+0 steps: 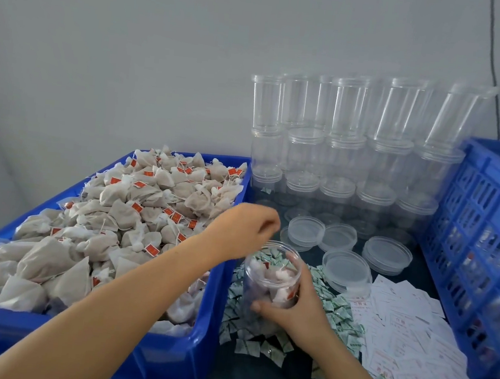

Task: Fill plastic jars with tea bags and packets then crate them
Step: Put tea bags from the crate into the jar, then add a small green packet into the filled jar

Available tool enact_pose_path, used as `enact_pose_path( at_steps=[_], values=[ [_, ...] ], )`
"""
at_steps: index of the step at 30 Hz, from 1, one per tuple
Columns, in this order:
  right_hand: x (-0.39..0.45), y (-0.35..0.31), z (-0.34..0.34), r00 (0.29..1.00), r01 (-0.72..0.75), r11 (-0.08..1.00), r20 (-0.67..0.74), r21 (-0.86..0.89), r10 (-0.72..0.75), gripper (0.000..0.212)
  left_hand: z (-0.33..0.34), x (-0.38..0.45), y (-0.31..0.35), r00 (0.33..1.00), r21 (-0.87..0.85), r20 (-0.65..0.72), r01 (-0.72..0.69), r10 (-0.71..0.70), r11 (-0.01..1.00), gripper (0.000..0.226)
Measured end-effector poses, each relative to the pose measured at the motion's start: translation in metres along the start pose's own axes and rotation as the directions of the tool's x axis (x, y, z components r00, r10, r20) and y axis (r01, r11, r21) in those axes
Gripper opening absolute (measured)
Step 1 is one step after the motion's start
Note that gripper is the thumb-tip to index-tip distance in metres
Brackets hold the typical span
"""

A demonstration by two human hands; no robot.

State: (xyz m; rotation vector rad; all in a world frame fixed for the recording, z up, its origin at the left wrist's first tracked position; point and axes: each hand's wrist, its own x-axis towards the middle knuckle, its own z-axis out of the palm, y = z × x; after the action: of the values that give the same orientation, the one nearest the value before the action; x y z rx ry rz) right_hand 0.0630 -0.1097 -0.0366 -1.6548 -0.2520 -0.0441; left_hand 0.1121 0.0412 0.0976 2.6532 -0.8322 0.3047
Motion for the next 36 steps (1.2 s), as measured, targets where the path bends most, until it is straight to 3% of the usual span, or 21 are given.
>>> enact_pose_path(
  at_steps=[2, 5, 9, 11, 14, 25, 29, 33, 36],
  values=[
    [-0.005, 0.001, -0.011, 1.000, 0.008, 1.000, -0.027, 0.010, -0.008, 0.097, 0.004, 0.006, -0.009, 0.992, -0.052, -0.050, 0.110, -0.112, 0.993, 0.018],
    [-0.015, 0.000, -0.027, 0.997, 0.009, 1.000, -0.082, -0.009, -0.009, 0.097, 0.020, 0.017, -0.018, 0.971, 0.075, 0.144, 0.180, -0.189, 0.981, 0.020],
    [-0.029, 0.002, -0.046, 0.990, 0.020, 1.000, -0.137, -0.003, -0.020, 0.100, 0.051, 0.028, -0.012, 0.856, 0.362, 0.470, 0.036, -0.216, 0.932, 0.027],
    [-0.036, 0.001, -0.052, 0.987, 0.033, 0.999, -0.158, 0.002, -0.032, 0.102, 0.065, 0.030, -0.007, 0.783, 0.453, 0.559, -0.013, -0.273, 0.891, 0.023],
    [-0.043, 0.002, -0.059, 0.982, 0.059, 0.998, -0.178, 0.002, -0.057, 0.093, 0.077, 0.033, -0.008, 0.751, 0.502, 0.581, -0.028, -0.313, 0.865, 0.021],
    [-0.047, 0.011, -0.067, 0.980, 0.071, 0.997, -0.184, -0.006, -0.071, 0.096, 0.091, 0.038, -0.009, 0.807, 0.533, 0.467, 0.069, -0.361, 0.843, 0.023],
    [-0.050, 0.012, -0.066, 0.980, 0.052, 0.999, -0.191, -0.009, -0.053, 0.096, 0.081, 0.041, -0.007, 0.817, 0.422, 0.480, 0.104, -0.320, 0.900, 0.015],
    [-0.054, 0.011, -0.065, 0.983, 0.028, 1.000, -0.184, -0.001, -0.028, 0.097, 0.053, 0.047, -0.006, 0.914, 0.085, 0.345, 0.195, -0.213, 0.977, 0.023],
    [-0.054, 0.009, -0.063, 0.986, 0.009, 1.000, -0.169, 0.025, -0.004, 0.098, 0.025, 0.044, 0.010, 0.952, -0.177, 0.288, 0.162, -0.107, 0.971, 0.016]
  ],
)
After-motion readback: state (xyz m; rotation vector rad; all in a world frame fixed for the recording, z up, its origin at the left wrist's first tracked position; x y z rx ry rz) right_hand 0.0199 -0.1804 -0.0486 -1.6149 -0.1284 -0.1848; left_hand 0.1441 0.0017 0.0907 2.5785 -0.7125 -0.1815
